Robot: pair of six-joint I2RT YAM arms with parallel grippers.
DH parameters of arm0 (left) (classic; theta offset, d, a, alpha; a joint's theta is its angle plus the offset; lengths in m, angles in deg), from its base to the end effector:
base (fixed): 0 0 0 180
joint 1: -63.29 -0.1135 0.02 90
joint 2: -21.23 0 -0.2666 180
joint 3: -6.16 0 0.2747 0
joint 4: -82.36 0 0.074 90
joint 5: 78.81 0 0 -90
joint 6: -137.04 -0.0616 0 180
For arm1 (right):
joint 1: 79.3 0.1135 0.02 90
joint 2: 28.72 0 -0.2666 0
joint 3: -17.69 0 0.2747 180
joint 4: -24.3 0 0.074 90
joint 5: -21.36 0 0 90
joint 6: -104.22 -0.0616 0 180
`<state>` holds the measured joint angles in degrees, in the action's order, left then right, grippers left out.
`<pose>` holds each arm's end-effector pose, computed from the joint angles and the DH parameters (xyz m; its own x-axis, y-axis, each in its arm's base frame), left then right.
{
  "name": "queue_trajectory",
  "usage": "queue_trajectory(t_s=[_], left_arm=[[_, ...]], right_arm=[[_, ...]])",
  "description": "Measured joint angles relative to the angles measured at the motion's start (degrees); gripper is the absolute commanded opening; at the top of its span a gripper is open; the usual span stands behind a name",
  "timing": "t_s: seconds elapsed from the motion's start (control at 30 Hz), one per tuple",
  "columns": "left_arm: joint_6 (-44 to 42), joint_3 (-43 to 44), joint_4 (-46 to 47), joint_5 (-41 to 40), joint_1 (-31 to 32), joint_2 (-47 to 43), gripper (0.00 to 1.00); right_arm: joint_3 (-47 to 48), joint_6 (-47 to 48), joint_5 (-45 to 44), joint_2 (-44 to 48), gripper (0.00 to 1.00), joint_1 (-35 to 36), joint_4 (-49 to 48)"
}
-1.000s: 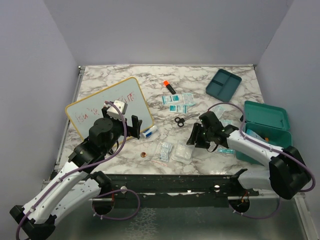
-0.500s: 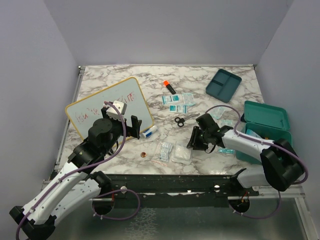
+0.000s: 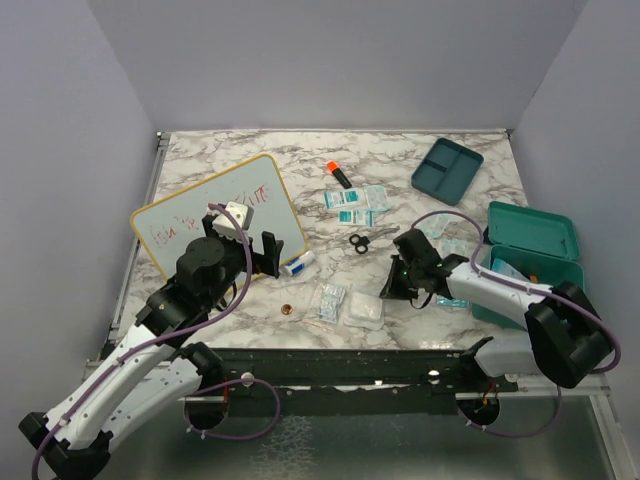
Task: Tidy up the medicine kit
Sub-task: Pick up the medical item at the center of the board.
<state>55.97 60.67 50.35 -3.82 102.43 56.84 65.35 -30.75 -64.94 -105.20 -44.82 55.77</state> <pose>0.1599 -0.1096 0.3274 -0.2381 0.0004 -0.9712 0.3817 0.9196 -0.0932 0.2166 0.1536 0.1226 -0.9244 0.2207 -0.3110 0.0877 0.9167 0.3899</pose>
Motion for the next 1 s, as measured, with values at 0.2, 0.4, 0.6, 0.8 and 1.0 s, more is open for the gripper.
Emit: queue_trajectory(t_s=[0.2,0.4,0.6,0.8,1.0], left_arm=[[0.00,-0.07,-0.02,-0.07,0.00,-0.57,0.99],[0.00,-0.09,-0.02,-0.09,0.00,-0.81,0.99],[0.00,-0.13,-0.02,-0.09,0.00,-0.90,0.99],[0.00,-0.13,-0.02,-0.09,0.00,-0.90,0.99],[0.00,-0.13,-0.02,-0.09,0.00,-0.96,0.99]], right_arm=[[0.09,0.92,0.61,1.44,0.32,0.02,0.81],[-0.09,0.83,2.27,4.87,0.38,0.37,1.73],[-3.63,-0.55,3.54,6.14,0.38,1.11,1.64],[-4.81,-1.16,3.74,5.42,0.35,1.55,0.72],[-4.72,-1.55,4.48,3.26,0.20,1.95,-1.84]])
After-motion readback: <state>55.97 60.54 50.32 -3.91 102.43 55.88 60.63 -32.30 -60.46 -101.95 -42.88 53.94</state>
